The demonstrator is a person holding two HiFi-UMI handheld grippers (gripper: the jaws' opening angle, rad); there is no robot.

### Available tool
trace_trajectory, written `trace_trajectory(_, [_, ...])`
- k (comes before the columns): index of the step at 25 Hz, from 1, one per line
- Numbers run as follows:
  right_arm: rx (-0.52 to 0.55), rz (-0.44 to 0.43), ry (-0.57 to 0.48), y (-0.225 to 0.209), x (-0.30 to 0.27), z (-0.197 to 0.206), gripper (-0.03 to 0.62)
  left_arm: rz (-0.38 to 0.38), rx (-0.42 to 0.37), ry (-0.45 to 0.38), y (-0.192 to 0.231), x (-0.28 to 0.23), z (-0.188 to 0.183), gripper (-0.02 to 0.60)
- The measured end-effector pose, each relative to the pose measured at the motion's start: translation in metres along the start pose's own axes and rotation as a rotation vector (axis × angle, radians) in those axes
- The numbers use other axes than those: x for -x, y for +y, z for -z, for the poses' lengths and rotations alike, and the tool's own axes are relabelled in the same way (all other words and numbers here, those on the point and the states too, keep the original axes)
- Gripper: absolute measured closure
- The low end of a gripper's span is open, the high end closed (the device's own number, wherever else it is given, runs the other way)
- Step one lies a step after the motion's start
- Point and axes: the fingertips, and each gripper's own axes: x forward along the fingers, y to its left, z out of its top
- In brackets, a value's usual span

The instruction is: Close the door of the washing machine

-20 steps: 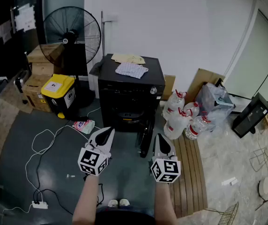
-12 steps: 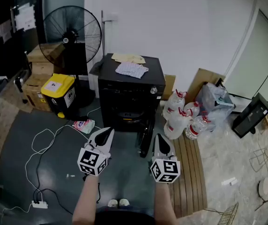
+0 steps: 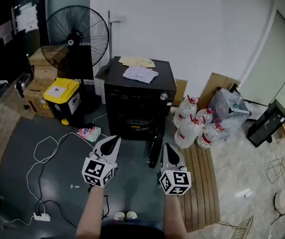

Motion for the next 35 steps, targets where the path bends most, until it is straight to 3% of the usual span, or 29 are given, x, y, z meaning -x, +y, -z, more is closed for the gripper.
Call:
trace_trajectory(2, [0.006, -0.014, 0.006, 0.003, -0.002, 0.001, 0.589, -0.001, 0.001, 0.004, 0.001, 0.000, 0.001, 0.581])
trace_trajectory(8, [-0.013, -0.073, 0.001, 0.010, -0.010, 0.006, 0.370, -0.011, 0.002, 0.010, 0.006, -0.001, 0.006, 0.581])
trace_trajectory(12, [-0.028, -0.099, -0.003, 0.010, -0.013, 0.012, 0.294, -0.024, 0.008, 0.018, 0.010, 0.000, 0.010, 0.581])
trace_trajectory(20, [-0.047, -0.108, 0.024, -0.006, -0.029, 0.024, 0.273, -0.066, 0.012, 0.029, 0.022, -0.006, 0.014, 0.581])
trace_trajectory(25, [-0.051, -0.120, 0.045, -0.021, -0.055, 0.046, 0.273, -0.115, 0.000, 0.054, 0.042, -0.004, 0.036, 0.581])
trace_trajectory(30, [-0.045, -0.128, 0.082, -0.025, -0.101, 0.065, 0.273, -0.185, 0.042, 0.048, 0.093, -0.013, 0.051, 0.581])
trace_trajectory(35, [-0.016, -0.132, 0.081, -0.018, -0.179, 0.083, 0.273, -0.171, 0.045, 0.043, 0.160, -0.058, 0.075, 0.581])
